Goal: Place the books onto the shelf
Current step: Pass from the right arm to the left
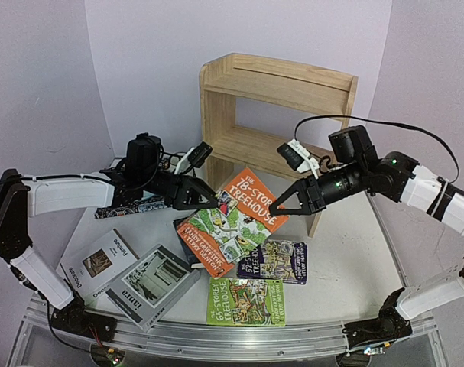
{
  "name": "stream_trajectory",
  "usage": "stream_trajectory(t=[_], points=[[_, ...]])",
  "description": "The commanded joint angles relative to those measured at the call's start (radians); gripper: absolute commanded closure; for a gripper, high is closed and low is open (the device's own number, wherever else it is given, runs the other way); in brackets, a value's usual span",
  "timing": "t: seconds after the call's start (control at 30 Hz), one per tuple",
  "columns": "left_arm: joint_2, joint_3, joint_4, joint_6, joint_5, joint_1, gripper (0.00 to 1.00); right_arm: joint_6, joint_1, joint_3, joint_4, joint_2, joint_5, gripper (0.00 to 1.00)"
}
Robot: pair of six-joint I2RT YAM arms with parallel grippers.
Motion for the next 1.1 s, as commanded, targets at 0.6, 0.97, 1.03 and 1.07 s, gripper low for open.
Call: stream_trajectory(t=[0.6, 0.97, 1.03, 1.07], points=[[-0.147, -0.081, 0.016, 0.097, -0.096, 0.0, 1.0, -0.066, 0.006, 0.078, 0.06, 0.071, 0.014, 0.28], [-0.3, -0.135, -0.009, 0.152, -0.446, 0.027, 1.0, 0.004, 0.007, 0.007, 0.085, -0.013, 0.312, 0.02], [-0.323, -0.131, -0.009, 0.137, -0.508, 0.026, 1.0, 0.051, 0.006, -0.028, 0.129, -0.041, 0.386, 0.02], [-0.333, -0.13, -0.009, 0.129, -0.533, 0.026, 1.0, 0.069, 0.007, -0.05, 0.159, -0.066, 0.407, 0.02]])
